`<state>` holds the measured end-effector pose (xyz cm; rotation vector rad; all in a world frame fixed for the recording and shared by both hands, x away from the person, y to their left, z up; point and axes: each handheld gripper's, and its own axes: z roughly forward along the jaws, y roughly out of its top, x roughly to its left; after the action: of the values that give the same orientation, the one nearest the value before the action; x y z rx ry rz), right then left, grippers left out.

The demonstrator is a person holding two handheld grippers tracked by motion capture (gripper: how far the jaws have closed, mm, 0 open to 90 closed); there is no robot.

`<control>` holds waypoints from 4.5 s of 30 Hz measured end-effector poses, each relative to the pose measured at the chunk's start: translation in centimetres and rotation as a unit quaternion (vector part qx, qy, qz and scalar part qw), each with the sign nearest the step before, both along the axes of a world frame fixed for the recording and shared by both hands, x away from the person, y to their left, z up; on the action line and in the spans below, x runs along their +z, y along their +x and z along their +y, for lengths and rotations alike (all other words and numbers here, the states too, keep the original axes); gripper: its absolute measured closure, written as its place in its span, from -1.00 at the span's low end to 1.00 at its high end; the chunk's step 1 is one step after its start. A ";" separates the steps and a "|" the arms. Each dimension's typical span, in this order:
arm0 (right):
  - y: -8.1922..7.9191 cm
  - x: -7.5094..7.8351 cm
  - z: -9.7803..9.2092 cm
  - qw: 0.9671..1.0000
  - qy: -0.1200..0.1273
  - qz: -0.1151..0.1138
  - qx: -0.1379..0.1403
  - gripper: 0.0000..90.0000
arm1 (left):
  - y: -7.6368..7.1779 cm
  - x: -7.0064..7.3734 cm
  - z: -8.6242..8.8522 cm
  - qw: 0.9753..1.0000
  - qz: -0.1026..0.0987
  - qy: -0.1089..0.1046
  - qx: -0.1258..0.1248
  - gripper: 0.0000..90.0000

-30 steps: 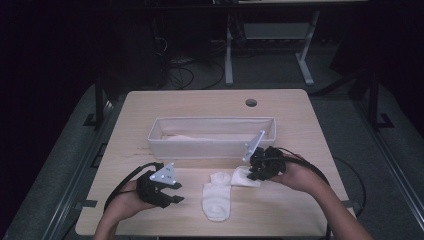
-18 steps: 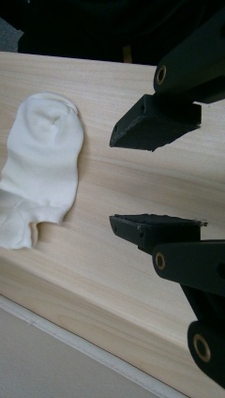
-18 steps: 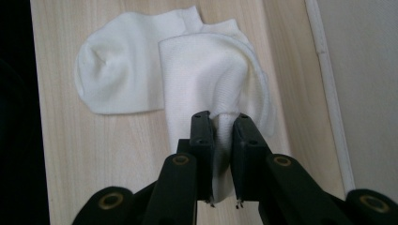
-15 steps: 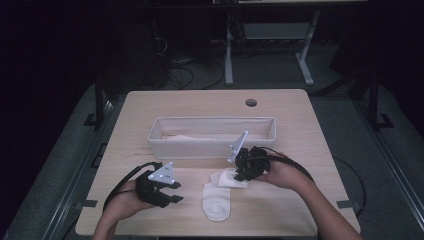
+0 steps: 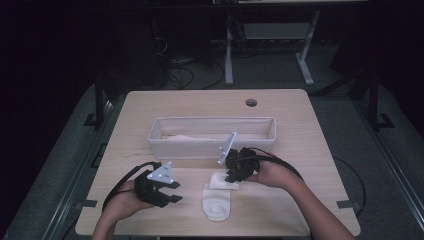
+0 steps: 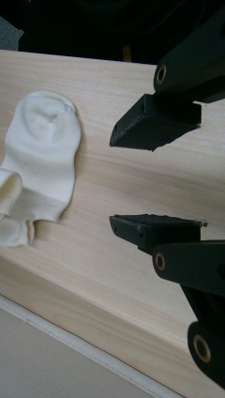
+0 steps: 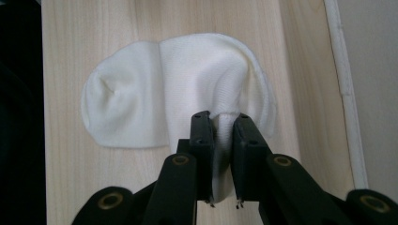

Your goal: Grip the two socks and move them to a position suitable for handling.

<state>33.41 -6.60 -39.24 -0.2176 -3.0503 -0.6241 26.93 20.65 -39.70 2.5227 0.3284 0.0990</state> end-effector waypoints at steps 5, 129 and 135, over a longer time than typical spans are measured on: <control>0.0 -0.4 0.8 1.000 -0.006 0.002 0.007 0.77 | -0.1 0.1 0.1 1.000 -0.002 -0.005 0.002 0.22; -7.1 -4.2 4.0 0.991 0.023 0.083 0.098 0.61 | 0.0 0.3 0.5 1.000 -0.005 0.001 0.005 0.24; -7.0 -2.7 3.1 0.992 0.047 0.071 0.095 0.53 | 0.0 0.3 0.5 1.000 -0.006 -0.006 0.011 0.24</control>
<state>26.43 -3.48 -41.89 0.0296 -2.8526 -0.7033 26.92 21.19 -39.37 2.5063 0.3498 0.1210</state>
